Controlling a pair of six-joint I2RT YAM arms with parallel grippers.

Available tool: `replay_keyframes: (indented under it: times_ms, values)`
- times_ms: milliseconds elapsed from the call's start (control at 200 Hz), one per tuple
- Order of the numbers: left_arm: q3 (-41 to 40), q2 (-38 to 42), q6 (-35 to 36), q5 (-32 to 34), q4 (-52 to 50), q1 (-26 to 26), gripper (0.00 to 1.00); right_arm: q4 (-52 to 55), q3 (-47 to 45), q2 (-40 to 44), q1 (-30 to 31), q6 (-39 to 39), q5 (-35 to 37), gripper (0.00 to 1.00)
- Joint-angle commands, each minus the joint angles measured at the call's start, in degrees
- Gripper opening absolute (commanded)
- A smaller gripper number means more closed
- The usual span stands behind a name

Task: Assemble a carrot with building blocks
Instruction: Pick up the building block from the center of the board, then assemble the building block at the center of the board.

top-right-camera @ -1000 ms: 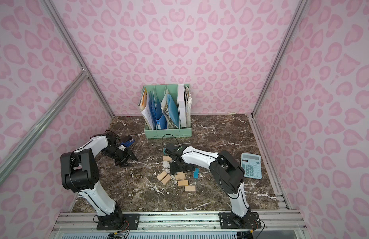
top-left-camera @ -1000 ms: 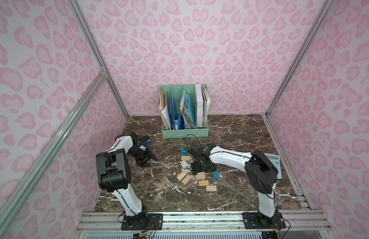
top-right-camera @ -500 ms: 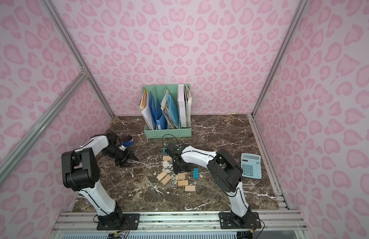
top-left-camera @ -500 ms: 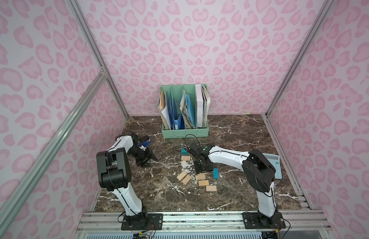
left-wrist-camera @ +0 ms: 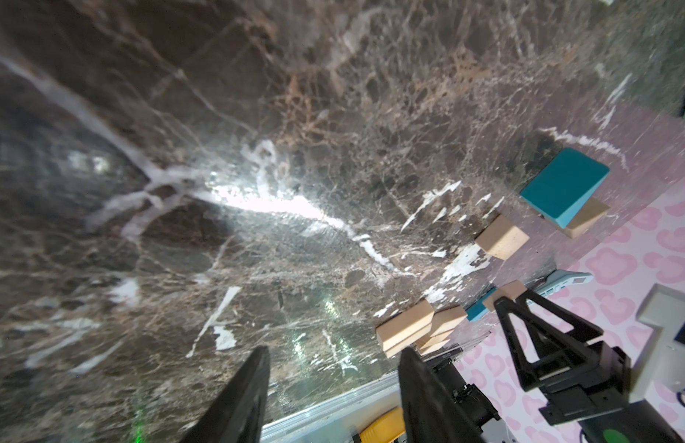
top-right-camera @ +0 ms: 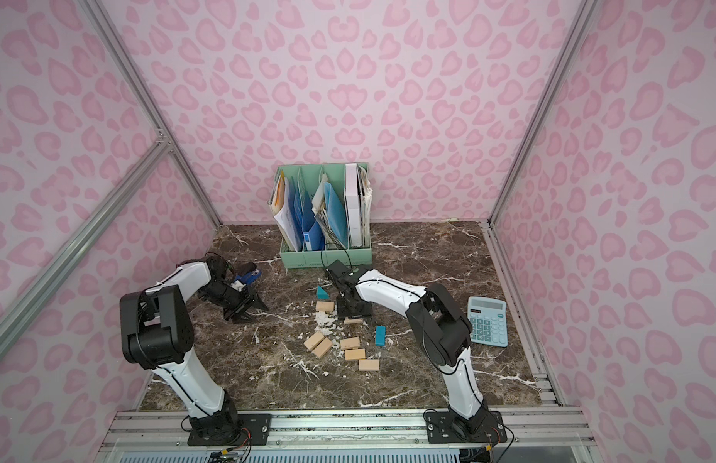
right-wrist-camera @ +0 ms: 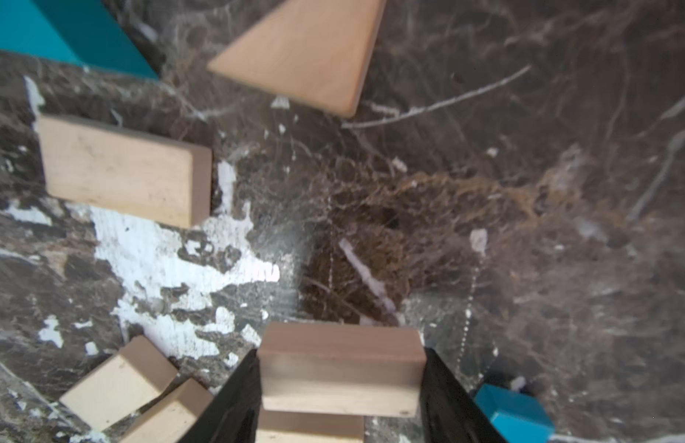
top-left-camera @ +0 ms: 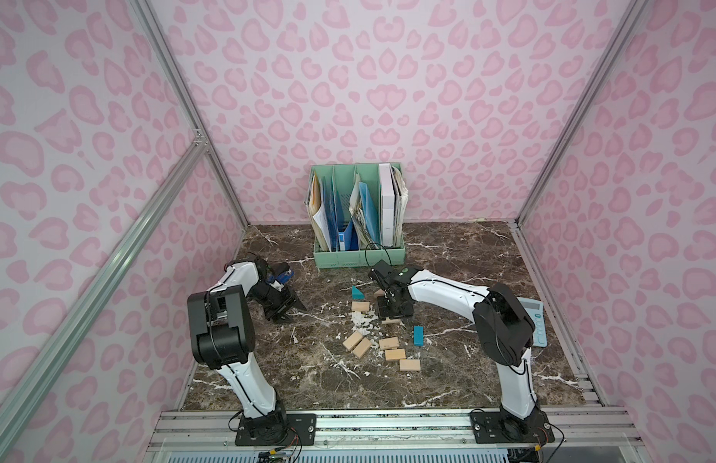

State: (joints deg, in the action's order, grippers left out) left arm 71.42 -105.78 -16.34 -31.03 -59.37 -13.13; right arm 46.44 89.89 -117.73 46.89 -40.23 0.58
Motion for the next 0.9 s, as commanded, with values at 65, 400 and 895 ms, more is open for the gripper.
replay_keyframes:
  times_ms: [65,400,895]
  values:
    - [-0.1,0.1,1.0,-0.4,-1.2,-0.1,0.56,0.9,5.3,-3.8,-2.1,2.8,-0.6,0.32]
    - [-0.4,0.5,1.1,-0.7,-1.2,-0.1,0.56,2.7,14.0,-10.0,-3.3,3.5,-1.9,0.32]
    - [-0.4,0.2,1.3,-0.7,-1.2,-0.1,0.55,0.7,13.5,-10.6,-2.2,2.2,-5.6,0.48]
